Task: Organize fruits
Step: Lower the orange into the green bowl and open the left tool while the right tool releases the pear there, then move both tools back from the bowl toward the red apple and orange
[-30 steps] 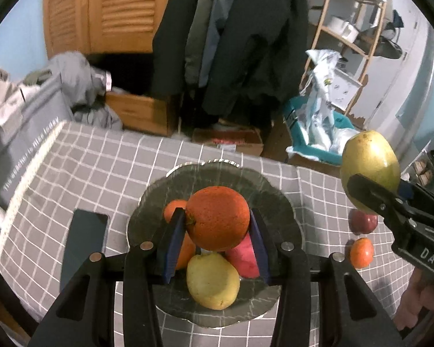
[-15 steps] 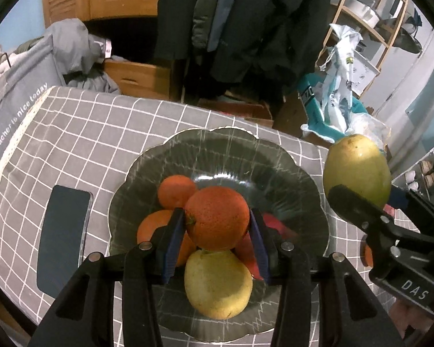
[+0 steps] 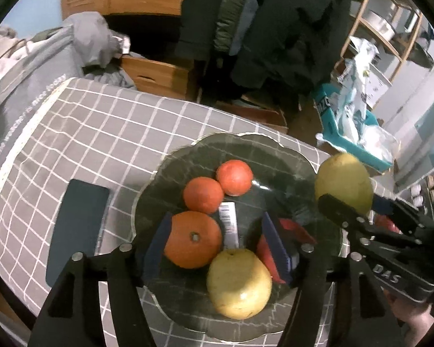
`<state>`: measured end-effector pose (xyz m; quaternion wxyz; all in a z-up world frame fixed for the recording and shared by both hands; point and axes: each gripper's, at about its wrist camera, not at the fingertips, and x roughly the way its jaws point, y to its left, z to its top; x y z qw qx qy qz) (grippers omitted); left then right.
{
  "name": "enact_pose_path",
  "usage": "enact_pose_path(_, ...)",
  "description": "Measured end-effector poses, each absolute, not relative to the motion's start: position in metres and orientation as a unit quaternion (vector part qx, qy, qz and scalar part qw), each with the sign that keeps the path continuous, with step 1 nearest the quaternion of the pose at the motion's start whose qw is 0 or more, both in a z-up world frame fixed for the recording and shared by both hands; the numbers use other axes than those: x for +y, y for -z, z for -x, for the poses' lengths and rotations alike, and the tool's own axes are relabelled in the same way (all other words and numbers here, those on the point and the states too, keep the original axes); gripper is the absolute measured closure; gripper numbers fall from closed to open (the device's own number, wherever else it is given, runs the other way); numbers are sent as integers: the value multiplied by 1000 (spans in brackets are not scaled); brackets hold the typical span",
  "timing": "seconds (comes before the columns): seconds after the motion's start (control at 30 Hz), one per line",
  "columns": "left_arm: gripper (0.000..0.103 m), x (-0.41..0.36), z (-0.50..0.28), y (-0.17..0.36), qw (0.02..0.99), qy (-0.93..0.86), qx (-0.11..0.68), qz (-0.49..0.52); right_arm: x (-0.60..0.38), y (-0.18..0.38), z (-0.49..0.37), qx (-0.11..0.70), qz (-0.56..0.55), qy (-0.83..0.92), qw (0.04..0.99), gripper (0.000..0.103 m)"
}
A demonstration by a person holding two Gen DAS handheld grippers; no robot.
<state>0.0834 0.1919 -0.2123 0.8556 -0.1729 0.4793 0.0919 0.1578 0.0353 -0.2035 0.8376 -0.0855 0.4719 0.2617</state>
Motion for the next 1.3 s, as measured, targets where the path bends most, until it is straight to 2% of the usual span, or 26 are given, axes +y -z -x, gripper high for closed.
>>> enact_pose_path(0.57,33,218,-65,210,851,-118,473,195,60,224,-163,497,118,-263,818,33)
enact_pose_path(0.7,30,218,-62,209,851,-118,472,198,63,216,-159,485,121,-271,823,25)
enact_pose_path(1.3,28,201,-42,162,876,-120,428,189,40,148,-135,408,139,-238,870,25)
